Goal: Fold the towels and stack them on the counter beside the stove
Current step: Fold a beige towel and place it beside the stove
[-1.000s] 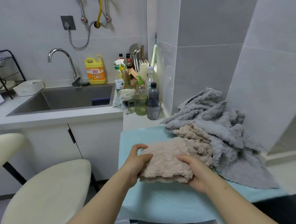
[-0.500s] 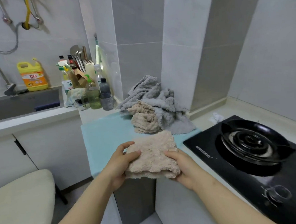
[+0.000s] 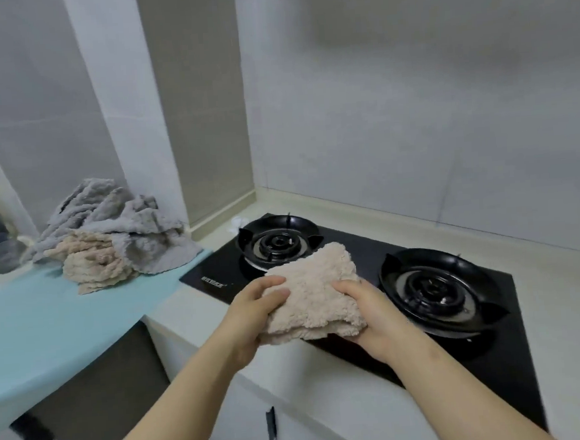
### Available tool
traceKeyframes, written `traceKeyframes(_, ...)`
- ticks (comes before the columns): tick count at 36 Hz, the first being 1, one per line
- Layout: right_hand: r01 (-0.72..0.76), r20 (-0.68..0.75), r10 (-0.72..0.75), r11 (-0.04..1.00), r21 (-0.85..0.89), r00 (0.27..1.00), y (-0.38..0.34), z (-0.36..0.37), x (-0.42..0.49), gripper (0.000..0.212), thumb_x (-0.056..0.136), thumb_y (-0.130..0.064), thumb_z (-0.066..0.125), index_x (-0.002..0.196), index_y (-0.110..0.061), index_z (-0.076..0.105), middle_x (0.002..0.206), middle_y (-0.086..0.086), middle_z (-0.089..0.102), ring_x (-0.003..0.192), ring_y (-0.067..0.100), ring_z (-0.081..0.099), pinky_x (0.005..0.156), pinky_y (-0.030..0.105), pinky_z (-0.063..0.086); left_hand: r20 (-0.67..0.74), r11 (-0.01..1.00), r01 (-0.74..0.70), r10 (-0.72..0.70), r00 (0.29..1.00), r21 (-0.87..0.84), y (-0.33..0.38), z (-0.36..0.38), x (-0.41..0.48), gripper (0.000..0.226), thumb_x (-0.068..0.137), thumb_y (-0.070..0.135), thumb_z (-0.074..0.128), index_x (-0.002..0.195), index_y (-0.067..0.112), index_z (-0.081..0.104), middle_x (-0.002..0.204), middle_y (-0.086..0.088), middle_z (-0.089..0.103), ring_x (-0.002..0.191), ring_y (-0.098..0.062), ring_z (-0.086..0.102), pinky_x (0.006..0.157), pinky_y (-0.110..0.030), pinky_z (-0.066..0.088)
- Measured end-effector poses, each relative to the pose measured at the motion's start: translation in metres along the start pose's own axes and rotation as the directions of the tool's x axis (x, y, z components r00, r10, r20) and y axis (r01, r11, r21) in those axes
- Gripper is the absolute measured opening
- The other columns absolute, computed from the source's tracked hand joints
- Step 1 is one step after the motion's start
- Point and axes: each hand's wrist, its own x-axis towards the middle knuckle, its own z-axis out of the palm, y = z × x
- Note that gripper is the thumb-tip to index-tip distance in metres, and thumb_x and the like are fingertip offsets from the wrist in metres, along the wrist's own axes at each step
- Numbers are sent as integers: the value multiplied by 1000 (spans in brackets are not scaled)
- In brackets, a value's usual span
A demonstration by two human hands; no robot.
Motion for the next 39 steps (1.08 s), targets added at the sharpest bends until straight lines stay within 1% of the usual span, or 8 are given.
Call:
traceKeyframes(11,95,-217,-97,995,-21,971,-55,-247,-57,23,91,-11,52,113,-16,57,104,10,69,92,26,66,71,37,56,243,996,-40,20,970,78,-39,251,11,29,83,24,69,109,27,57,95,7,62,76,-11,58,85,-44,54)
traceKeyframes(15,110,-263,-108,994,-8,959,-66,-324,-81,21,92,-5,48,109,-11,59,94,10,70,74,21,68,46,28,53,300,998,-10,-6,954,54,-49,335,10,30,83,14,68,110,17,55,95,1,67,67,-8,64,56,-24,53)
traceKeyframes(20,89,-324,-97,995,-40,941,-80,-396,-92,25,91,-3,48,115,-7,58,95,11,69,70,19,68,44,24,50,384,990,18,-72,921,141,-60,408,14,39,83,6,68,117,18,53,90,1,57,58,-7,65,65,-38,59)
traceKeyframes(23,63,-378,-85,995,-71,922,-85,-426,-93,26,91,-6,51,116,-12,56,98,9,69,74,19,66,44,23,50,386,973,-1,-91,918,232,-63,438,18,40,85,2,65,121,13,51,72,-1,47,35,0,51,39,-16,45)
traceKeyframes(25,51,-395,-70,997,-58,916,-87,-444,-94,28,91,-8,53,118,-14,55,102,9,69,78,20,67,50,27,54,393,962,-30,-82,916,271,-67,456,26,43,85,1,64,125,10,50,71,2,44,32,1,48,36,-12,39)
traceKeyframes(29,33,-411,-36,999,-14,911,-90,-475,-94,23,91,-10,53,112,-19,55,102,5,69,84,21,67,63,34,57,414,945,-48,-96,905,324,-76,487,43,42,85,-1,63,123,11,50,75,2,46,39,2,52,41,-10,40)
traceKeyframes(34,23,-460,-12,1000,18,888,-94,-508,-84,18,91,-8,53,97,-25,56,93,-1,68,80,17,65,64,30,53,469,930,-29,-157,869,365,-86,513,70,49,80,0,69,122,20,52,114,-5,53,89,-17,62,58,-16,53)
traceKeyframes(39,-4,-506,30,999,52,862,-91,-524,-60,24,90,-9,54,111,-22,55,95,0,66,80,15,62,64,28,50,468,890,-57,-183,865,452,-95,530,105,49,83,1,65,120,27,49,128,-8,45,105,-28,57,76,-28,55)
